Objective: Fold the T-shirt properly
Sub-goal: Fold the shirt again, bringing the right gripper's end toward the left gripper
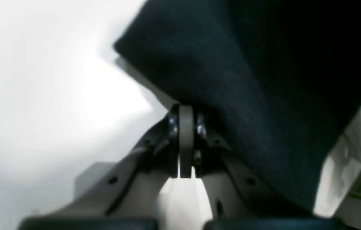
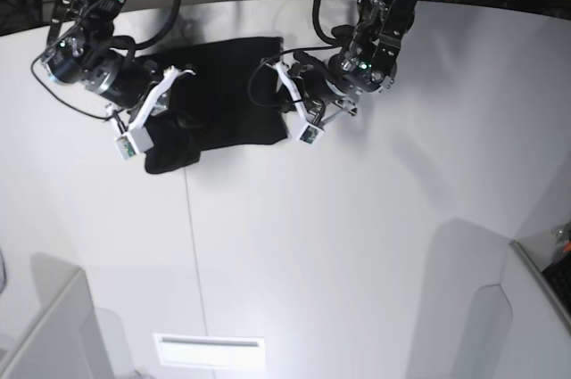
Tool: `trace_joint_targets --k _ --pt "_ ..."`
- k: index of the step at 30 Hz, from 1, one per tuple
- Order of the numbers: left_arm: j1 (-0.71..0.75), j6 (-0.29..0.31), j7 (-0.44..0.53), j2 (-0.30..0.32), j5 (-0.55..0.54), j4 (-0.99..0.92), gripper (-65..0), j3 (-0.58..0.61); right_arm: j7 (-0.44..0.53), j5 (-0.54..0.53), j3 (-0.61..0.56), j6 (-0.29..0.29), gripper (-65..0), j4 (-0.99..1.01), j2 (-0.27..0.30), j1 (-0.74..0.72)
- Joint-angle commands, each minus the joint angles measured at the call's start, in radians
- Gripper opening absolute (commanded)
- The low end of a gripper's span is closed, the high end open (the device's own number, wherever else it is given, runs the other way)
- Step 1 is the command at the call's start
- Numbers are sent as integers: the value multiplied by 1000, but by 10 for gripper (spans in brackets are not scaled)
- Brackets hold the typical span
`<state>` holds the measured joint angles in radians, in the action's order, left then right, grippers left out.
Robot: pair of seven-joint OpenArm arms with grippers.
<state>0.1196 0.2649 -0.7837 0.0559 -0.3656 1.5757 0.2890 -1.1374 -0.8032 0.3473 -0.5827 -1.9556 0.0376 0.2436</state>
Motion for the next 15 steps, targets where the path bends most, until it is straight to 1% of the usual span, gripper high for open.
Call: trace_joint_targets --k 1,3,5,9,11,14,15 --pt "-7 7 8 -4 -10 22 -650 0 32 6 -3 2 -650 2 8 -5" --pt "-2 7 8 0 -10 22 -650 0 56 60 -26 2 -650 28 6 -3" --pt "9 7 8 20 -10 24 -650 0 70 100 -57 2 -650 40 6 7" --pt "22 7 8 43 -13 42 -650 -15 104 109 -101 2 -650 40 -5 33" --pt "44 7 8 46 -13 62 -650 -52 101 115 -110 2 -650 42 -20 33" --pt "62 7 5 48 -13 91 -650 -95 107 115 -116 3 -650 52 -25 33" --pt "67 7 -10 48 -13 99 -650 -109 107 115 -124 11 -650 61 -26 30"
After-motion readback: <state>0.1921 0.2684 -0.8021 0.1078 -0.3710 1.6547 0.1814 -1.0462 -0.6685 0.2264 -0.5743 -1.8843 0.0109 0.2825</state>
